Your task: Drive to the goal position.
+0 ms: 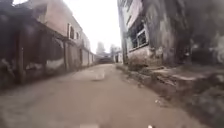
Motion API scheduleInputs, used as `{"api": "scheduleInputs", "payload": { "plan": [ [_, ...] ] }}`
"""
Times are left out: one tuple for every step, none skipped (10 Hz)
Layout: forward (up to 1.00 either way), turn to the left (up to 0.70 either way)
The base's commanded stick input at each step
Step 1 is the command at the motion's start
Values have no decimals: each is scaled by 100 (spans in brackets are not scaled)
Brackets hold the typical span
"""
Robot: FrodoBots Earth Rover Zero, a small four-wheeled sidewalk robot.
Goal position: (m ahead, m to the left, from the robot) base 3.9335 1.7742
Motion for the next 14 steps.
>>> {"api": "scheduleInputs", "payload": {
  "plan": [
    [100, 0],
    [100, 0],
    [100, 0],
    [100, 0],
    [100, 0],
    [100, 0],
    [100, 8],
    [100, 25],
    [100, 27],
    [100, 17],
    [100, 0],
    [100, 0],
    [100, 0],
    [100, 0]
  ]
}}
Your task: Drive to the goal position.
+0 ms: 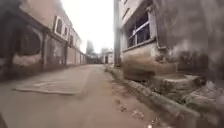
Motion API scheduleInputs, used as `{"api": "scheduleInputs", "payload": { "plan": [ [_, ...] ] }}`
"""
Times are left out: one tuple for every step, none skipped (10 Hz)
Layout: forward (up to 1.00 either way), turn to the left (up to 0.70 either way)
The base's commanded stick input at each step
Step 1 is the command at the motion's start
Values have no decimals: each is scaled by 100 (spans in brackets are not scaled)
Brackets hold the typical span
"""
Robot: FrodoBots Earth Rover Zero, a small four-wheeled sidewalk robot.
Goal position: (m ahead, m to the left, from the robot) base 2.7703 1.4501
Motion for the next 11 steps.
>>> {"api": "scheduleInputs", "payload": {
  "plan": [
    [100, 0],
    [100, 0],
    [100, 0],
    [100, 0],
    [100, 0],
    [100, -13],
    [100, -27],
    [100, -27],
    [100, -27],
    [100, -20],
    [100, -2]
  ]
}}
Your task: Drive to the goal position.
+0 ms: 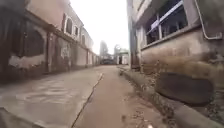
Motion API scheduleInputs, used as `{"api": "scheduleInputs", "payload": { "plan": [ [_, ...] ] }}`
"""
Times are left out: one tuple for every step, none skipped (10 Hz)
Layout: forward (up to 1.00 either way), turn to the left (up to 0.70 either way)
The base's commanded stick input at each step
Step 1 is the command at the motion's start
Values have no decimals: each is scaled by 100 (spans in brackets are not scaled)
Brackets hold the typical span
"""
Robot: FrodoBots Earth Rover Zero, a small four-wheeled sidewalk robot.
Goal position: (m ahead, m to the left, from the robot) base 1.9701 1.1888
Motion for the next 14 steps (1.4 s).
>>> {"api": "scheduleInputs", "payload": {
  "plan": [
    [100, 0],
    [100, 0],
    [100, 0],
    [100, 0],
    [100, 0],
    [100, 0],
    [100, 0],
    [100, 0],
    [100, 8],
    [100, 27],
    [100, 27],
    [100, 27],
    [100, 27],
    [100, 27]
  ]
}}
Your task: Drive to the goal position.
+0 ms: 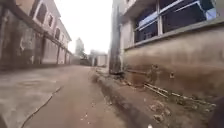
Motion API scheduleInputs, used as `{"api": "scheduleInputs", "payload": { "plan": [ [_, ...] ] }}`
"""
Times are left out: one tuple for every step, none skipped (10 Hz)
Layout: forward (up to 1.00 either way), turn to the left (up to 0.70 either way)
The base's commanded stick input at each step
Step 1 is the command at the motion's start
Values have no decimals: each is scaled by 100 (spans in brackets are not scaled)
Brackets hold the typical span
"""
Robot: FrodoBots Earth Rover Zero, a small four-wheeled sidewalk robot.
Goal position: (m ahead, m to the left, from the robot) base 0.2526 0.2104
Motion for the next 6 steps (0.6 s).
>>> {"api": "scheduleInputs", "payload": {
  "plan": [
    [100, 27],
    [100, 27],
    [100, 27],
    [100, 0],
    [100, 0],
    [100, 0]
  ]
}}
